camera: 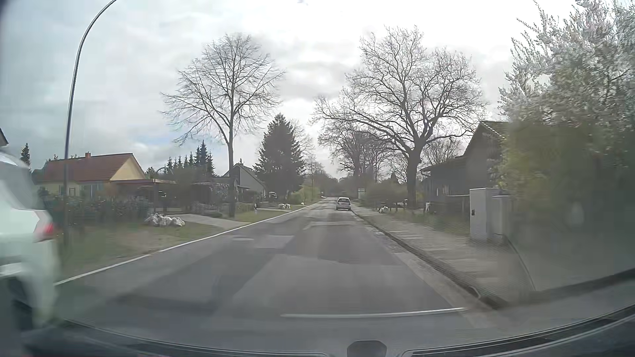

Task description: Follow the waypoints while adhering to traffic rules and regulations

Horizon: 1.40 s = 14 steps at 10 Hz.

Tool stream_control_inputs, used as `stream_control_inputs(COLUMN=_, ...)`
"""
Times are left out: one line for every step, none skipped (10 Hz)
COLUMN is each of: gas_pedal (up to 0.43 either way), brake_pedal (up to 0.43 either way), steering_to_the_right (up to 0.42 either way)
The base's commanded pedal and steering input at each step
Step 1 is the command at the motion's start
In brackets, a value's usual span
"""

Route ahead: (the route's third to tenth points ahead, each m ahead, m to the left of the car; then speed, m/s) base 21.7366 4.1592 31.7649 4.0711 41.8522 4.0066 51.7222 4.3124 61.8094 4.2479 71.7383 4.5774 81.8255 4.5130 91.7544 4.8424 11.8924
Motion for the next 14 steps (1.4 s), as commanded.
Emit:
stream_control_inputs(gas_pedal=0.209, brake_pedal=0.000, steering_to_the_right=-0.027)
stream_control_inputs(gas_pedal=0.209, brake_pedal=0.000, steering_to_the_right=-0.028)
stream_control_inputs(gas_pedal=0.209, brake_pedal=0.000, steering_to_the_right=-0.028)
stream_control_inputs(gas_pedal=0.209, brake_pedal=0.000, steering_to_the_right=-0.028)
stream_control_inputs(gas_pedal=0.209, brake_pedal=0.000, steering_to_the_right=-0.028)
stream_control_inputs(gas_pedal=0.209, brake_pedal=0.000, steering_to_the_right=-0.027)
stream_control_inputs(gas_pedal=0.209, brake_pedal=0.000, steering_to_the_right=-0.026)
stream_control_inputs(gas_pedal=0.197, brake_pedal=0.000, steering_to_the_right=-0.024)
stream_control_inputs(gas_pedal=0.197, brake_pedal=0.000, steering_to_the_right=-0.018)
stream_control_inputs(gas_pedal=0.197, brake_pedal=0.000, steering_to_the_right=-0.012)
stream_control_inputs(gas_pedal=0.189, brake_pedal=0.000, steering_to_the_right=-0.010)
stream_control_inputs(gas_pedal=0.169, brake_pedal=0.000, steering_to_the_right=-0.010)
stream_control_inputs(gas_pedal=0.169, brake_pedal=0.000, steering_to_the_right=-0.010)
stream_control_inputs(gas_pedal=0.157, brake_pedal=0.000, steering_to_the_right=-0.010)
